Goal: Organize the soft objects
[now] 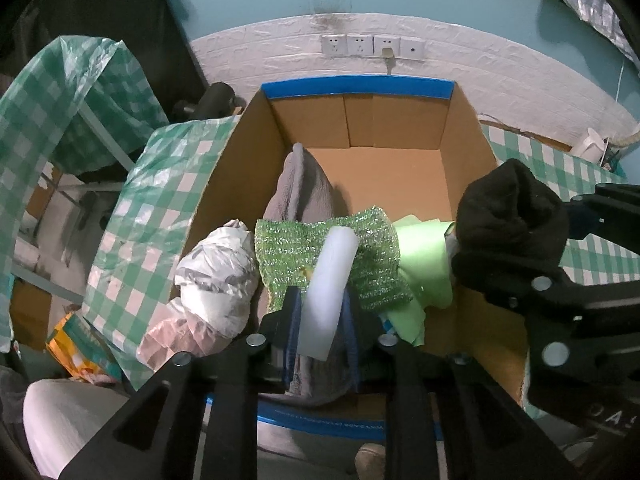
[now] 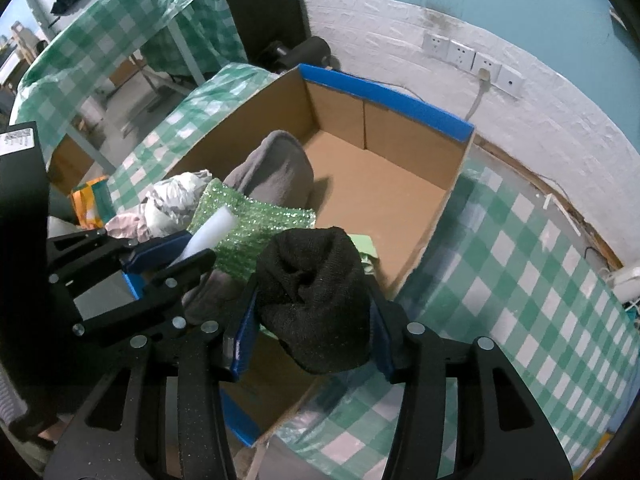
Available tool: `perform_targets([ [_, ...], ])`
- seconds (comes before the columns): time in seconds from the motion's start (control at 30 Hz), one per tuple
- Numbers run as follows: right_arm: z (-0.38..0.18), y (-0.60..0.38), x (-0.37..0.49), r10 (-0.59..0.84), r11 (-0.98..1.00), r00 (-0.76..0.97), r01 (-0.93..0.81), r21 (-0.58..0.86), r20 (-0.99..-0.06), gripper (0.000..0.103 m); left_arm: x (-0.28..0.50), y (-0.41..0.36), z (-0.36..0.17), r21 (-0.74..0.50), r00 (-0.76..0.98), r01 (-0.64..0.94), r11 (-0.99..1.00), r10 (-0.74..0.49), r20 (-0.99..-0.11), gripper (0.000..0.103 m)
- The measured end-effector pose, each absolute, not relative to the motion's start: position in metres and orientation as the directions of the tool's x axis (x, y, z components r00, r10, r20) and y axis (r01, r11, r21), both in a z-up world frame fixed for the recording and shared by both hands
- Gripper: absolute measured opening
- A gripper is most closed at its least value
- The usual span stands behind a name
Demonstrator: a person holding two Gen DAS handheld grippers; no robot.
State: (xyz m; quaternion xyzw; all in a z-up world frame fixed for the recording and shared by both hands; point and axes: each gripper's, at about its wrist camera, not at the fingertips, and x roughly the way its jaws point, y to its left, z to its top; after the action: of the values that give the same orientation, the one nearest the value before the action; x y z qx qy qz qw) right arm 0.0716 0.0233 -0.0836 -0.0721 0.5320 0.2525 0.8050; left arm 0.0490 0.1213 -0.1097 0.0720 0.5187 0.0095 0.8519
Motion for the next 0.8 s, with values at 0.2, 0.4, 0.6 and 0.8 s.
perform_targets([
  [0.2, -0.081, 0.017, 0.072, 0.332, 0.876, 0.338, -0.456, 0.155, -0.881, 0.061, 0.048, 0.117, -0.106, 0.176, 0.474, 0.054, 0.983, 0.130, -0.871, 0.036],
  [0.4, -0.071, 0.007, 0.071, 0.335, 0.885, 0.365, -0.439, 0.157, -0.869, 0.065, 0.044, 0.123, -0.095, 0.185, 0.488, 0.033, 0.982, 0.146, -0.860, 0.051],
  [0.6, -0.057, -0.007, 0.063, 0.319, 0.896, 0.401, -0.422, 0.136, -0.859, 0.068, 0.036, 0.121, -0.078, 0.202, 0.529, 0.032, 0.979, 0.154, -0.835, 0.064],
  [0.8, -0.042, -0.021, 0.054, 0.308, 0.906, 0.431, -0.405, 0.123, -0.848, 0.069, 0.025, 0.107, -0.062, 0.227, 0.571, 0.058, 0.972, 0.154, -0.806, 0.081],
])
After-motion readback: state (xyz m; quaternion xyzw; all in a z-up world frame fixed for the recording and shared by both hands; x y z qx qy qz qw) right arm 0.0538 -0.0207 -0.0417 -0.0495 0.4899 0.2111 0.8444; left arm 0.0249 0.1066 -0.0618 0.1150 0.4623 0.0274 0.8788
